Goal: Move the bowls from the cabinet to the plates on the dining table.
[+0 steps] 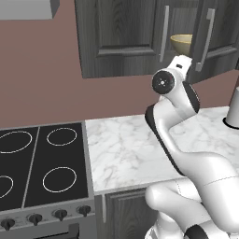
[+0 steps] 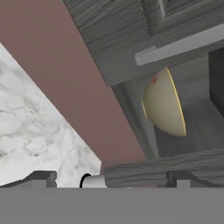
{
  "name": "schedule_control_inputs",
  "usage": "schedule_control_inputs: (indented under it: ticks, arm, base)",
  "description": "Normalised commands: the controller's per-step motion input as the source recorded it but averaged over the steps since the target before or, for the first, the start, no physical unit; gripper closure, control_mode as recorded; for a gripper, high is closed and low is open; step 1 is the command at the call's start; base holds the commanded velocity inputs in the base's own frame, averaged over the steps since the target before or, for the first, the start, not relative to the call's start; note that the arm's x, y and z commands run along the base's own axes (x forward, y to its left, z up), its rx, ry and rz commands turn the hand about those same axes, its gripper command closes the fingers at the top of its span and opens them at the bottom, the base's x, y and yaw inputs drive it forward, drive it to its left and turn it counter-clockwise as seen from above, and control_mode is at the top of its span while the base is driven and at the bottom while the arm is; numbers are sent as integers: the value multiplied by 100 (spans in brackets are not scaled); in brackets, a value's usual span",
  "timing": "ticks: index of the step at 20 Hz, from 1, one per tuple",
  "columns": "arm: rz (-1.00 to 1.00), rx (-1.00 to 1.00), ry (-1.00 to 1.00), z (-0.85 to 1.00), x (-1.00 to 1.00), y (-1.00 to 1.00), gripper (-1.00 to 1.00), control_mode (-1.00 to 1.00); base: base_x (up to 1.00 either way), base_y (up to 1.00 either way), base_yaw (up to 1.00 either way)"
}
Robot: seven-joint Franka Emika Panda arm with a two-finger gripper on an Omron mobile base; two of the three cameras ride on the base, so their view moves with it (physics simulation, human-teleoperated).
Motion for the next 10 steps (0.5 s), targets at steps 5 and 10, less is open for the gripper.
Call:
schedule_control_inputs:
  ticks: [5,10]
  arm:
    - [-1,-9,0,0,10,-22,-100,-100]
    - [-2,-7,0,0,0,-26,-100,-100]
  base:
    - [0,0,0]
    - [0,0,0]
